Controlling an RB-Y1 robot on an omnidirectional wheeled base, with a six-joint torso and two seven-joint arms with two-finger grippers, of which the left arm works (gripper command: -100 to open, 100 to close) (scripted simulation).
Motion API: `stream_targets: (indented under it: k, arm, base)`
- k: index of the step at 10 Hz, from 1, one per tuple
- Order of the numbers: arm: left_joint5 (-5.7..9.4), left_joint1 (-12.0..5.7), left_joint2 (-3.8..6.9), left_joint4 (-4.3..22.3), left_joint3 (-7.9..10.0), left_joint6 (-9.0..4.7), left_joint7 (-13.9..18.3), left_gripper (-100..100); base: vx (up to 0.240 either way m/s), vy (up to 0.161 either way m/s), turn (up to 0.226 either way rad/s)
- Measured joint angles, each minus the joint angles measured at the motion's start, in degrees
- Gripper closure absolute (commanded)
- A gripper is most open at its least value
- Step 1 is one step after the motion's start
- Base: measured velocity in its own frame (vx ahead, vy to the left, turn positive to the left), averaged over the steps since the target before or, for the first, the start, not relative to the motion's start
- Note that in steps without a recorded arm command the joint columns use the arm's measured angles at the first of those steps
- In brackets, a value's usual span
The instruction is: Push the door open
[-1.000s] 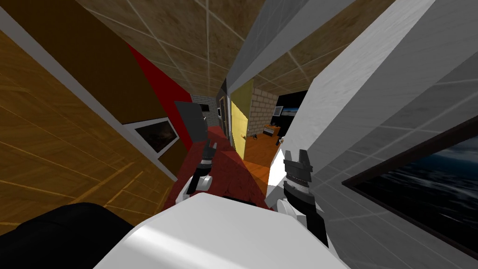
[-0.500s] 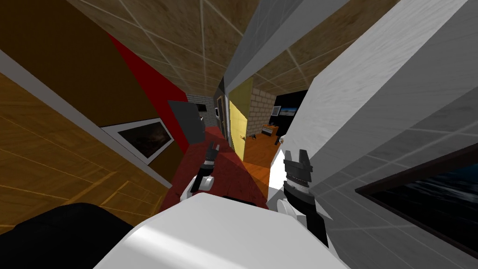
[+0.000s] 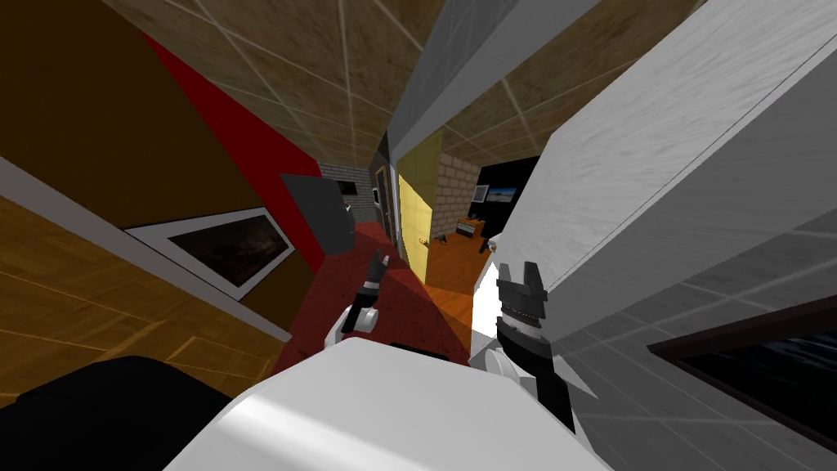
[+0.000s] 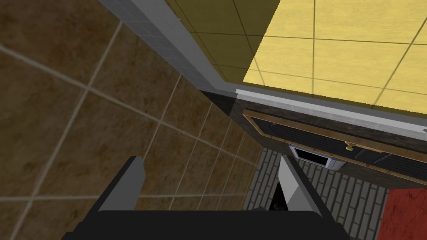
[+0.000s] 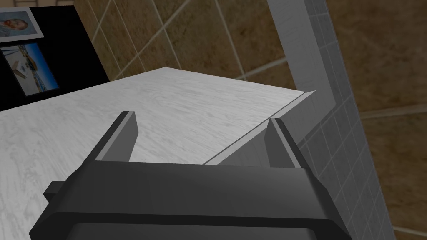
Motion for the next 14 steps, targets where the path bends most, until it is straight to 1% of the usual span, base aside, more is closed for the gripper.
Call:
stream_targets:
  k: [3,4,5,6,7,9,12,13,14]
  arm:
    - [-0.04,-1.0,0.67,3.33,-0.81,-0.89,0.47,-100]
    - [-0.15,-1.85,0.62,4.87,-1.14,-1.12,0.47,-100]
    - [-0.33,-2.01,0.48,5.98,-1.7,-1.49,0.36,-100]
    - [-0.39,-2.33,0.61,6.88,-2.05,-1.64,0.42,-100]
    - [-0.47,-3.04,0.59,8.47,-2.37,-1.95,0.45,-100]
    - [-0.47,-3.77,1.07,10.77,-2.9,-2.54,0.83,-100]
    - [-0.63,-4.98,1.36,13.86,-3.92,-2.92,1.13,-100]
    - [-0.67,-5.7,1.43,15.83,-4.19,-3.56,1.24,-100]
    - [-0.78,-6.12,1.33,16.98,-4.61,-3.87,1.23,-100]
  base:
    - [0.09,0.07,-0.067]
    - [0.076,0.069,-0.079]
    - [0.083,0.05,-0.071]
    - [0.093,0.057,-0.051]
    - [0.086,0.072,-0.063]
    - [0.092,0.075,-0.08]
    - [0.086,0.07,-0.074]
    - [0.074,0.072,-0.084]
    - [0.085,0.059,-0.071]
